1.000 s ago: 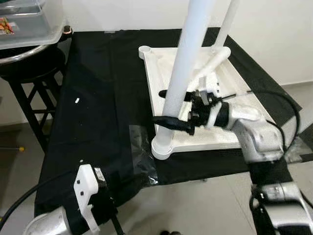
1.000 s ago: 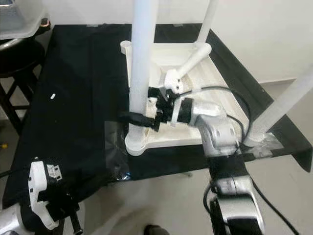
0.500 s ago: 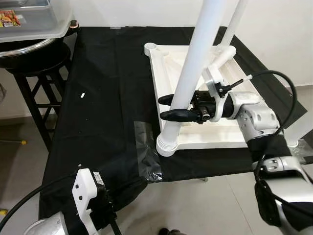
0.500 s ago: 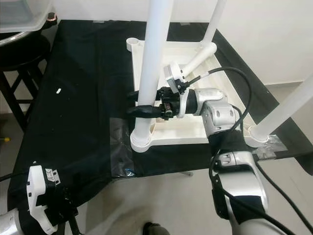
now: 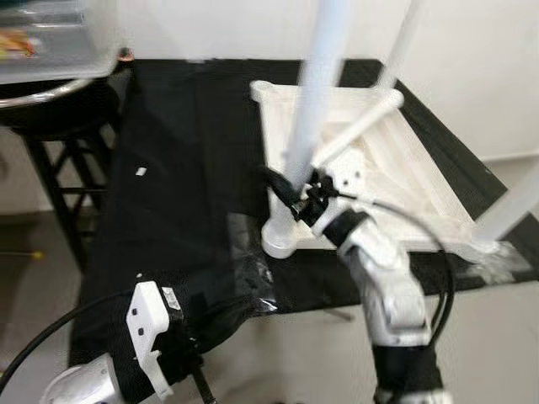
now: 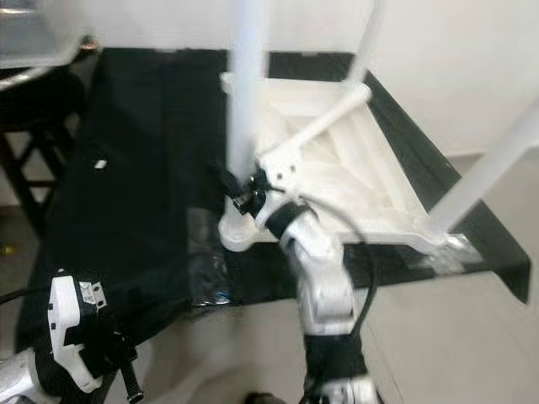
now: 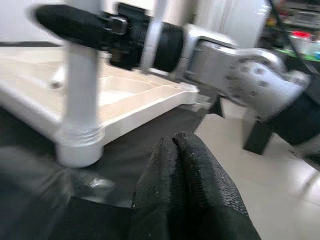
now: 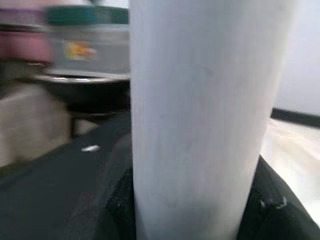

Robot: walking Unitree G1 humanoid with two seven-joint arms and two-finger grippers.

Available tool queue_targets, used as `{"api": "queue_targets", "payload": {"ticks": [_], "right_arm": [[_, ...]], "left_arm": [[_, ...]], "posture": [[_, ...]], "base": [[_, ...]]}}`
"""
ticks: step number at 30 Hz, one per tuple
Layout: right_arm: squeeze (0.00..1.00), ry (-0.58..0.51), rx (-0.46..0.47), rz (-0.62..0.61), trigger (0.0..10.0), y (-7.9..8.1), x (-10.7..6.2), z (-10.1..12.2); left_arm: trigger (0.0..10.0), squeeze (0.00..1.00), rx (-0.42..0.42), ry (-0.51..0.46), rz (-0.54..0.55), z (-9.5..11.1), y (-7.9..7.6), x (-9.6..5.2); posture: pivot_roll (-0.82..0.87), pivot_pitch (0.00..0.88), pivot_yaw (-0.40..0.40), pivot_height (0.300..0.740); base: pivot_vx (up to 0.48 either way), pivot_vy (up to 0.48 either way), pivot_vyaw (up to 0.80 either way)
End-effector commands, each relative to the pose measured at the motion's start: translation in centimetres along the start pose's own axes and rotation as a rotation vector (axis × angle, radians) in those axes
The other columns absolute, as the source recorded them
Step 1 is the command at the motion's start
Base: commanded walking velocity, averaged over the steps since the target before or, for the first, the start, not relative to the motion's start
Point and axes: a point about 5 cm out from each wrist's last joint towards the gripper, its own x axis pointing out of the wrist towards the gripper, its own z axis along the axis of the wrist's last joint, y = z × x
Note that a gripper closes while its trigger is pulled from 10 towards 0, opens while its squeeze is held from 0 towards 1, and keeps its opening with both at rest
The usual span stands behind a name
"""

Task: Building children table

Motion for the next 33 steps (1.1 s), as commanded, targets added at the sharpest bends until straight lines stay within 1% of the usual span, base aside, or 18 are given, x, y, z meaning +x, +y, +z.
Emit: {"api": "queue_targets", "payload": {"ticks": [1,9,10,11,12,13,14,15,19,21,22,24,25,26,27,28,30,33], "right_arm": [[0.00,0.314,-0.011,-0.066,0.0,-0.7,-2.2,-5.5],[0.00,0.253,0.032,0.024,0.0,1.2,0.1,-4.3],[0.00,0.249,0.035,0.013,3.4,1.6,0.2,-4.0],[0.00,0.226,0.050,0.022,10.0,1.8,0.4,-3.4],[0.00,0.226,0.050,0.022,10.0,1.8,0.4,-3.4],[0.07,0.215,0.047,0.040,10.0,1.8,0.7,-3.0],[1.00,0.195,0.082,0.054,10.0,1.7,0.9,-2.7],[1.00,0.174,0.131,0.084,10.0,1.4,1.2,-2.2],[1.00,0.115,0.183,0.149,10.0,0.6,1.8,-1.0],[1.00,0.050,0.146,0.309,10.0,-0.3,2.6,0.7],[1.00,0.050,0.146,0.309,10.0,-0.3,2.6,0.7],[1.00,0.023,0.051,0.456,10.0,-1.4,3.3,2.0],[1.00,0.023,0.051,0.456,10.0,-1.4,3.3,2.0],[0.95,0.020,0.023,0.547,10.0,-1.5,3.4,2.5],[0.95,0.020,0.023,0.547,10.0,-1.5,3.4,2.5],[0.00,0.017,-0.021,0.647,10.0,-1.8,3.4,3.0],[0.00,0.013,-0.131,0.781,10.0,-2.9,4.1,4.1],[0.00,0.012,-0.137,0.813,10.0,-3.5,4.5,4.8]], "left_arm": [[10.0,0.00,0.001,0.010,-0.014,-0.2,0.1,0.1],[10.0,0.00,0.012,0.005,-0.021,-0.1,0.4,0.3],[10.0,0.00,0.016,0.007,-0.018,-0.1,0.4,0.2],[10.0,0.00,0.019,0.007,-0.016,0.0,0.5,0.2],[10.0,0.00,0.019,0.007,-0.016,0.0,0.5,0.2],[10.0,0.00,0.021,0.007,-0.015,0.0,0.6,0.2],[10.0,0.00,0.022,0.007,-0.015,0.0,0.6,0.2],[10.0,0.00,0.021,0.005,-0.017,0.0,0.5,0.2],[10.0,0.00,0.019,0.004,-0.020,-0.1,0.4,0.3],[10.0,0.00,0.016,0.002,-0.023,-0.1,0.3,0.4],[10.0,0.00,0.016,0.002,-0.023,-0.1,0.3,0.4],[10.0,0.00,0.013,0.000,-0.023,-0.1,0.2,0.5],[10.0,0.00,0.013,0.000,-0.023,-0.1,0.2,0.5],[10.0,0.00,0.013,-0.001,-0.022,-0.1,0.1,0.4],[10.0,0.00,0.013,-0.001,-0.022,-0.1,0.1,0.4],[10.0,0.00,0.012,0.000,-0.019,-0.1,0.1,0.4],[10.0,0.00,0.012,0.002,-0.015,0.0,0.0,0.3],[10.0,0.00,0.011,0.002,-0.013,0.0,0.0,0.2]], "posture": [[0.05,0.169,-0.091,0.740],[0.06,0.155,-0.096,0.740],[0.06,0.155,-0.097,0.740],[0.07,0.152,-0.095,0.740],[0.07,0.152,-0.095,0.740],[0.06,0.151,-0.093,0.740],[0.06,0.151,-0.093,0.740],[0.06,0.155,-0.095,0.740],[0.05,0.158,-0.095,0.740],[0.05,0.162,-0.100,0.740],[0.05,0.162,-0.100,0.740],[0.06,0.168,-0.106,0.740],[0.06,0.168,-0.106,0.740],[0.06,0.171,-0.107,0.740],[0.06,0.171,-0.107,0.740],[0.07,0.176,-0.110,0.740],[0.07,0.178,-0.112,0.740],[0.08,0.184,-0.115,0.740]], "base": [[0.000,0.000,0.00],[0.000,0.000,0.00],[0.000,0.000,0.00],[0.000,0.000,0.00],[0.000,0.000,0.00],[0.000,0.000,0.00],[0.000,0.000,0.00],[0.000,0.000,0.00],[0.000,0.000,0.00],[0.000,0.000,0.00],[0.000,0.000,0.00],[0.000,0.000,0.00],[0.000,0.000,0.00],[0.000,0.000,0.00],[0.000,0.000,0.00],[0.000,0.000,0.00],[0.000,0.000,0.00],[0.000,0.000,0.00]]}}
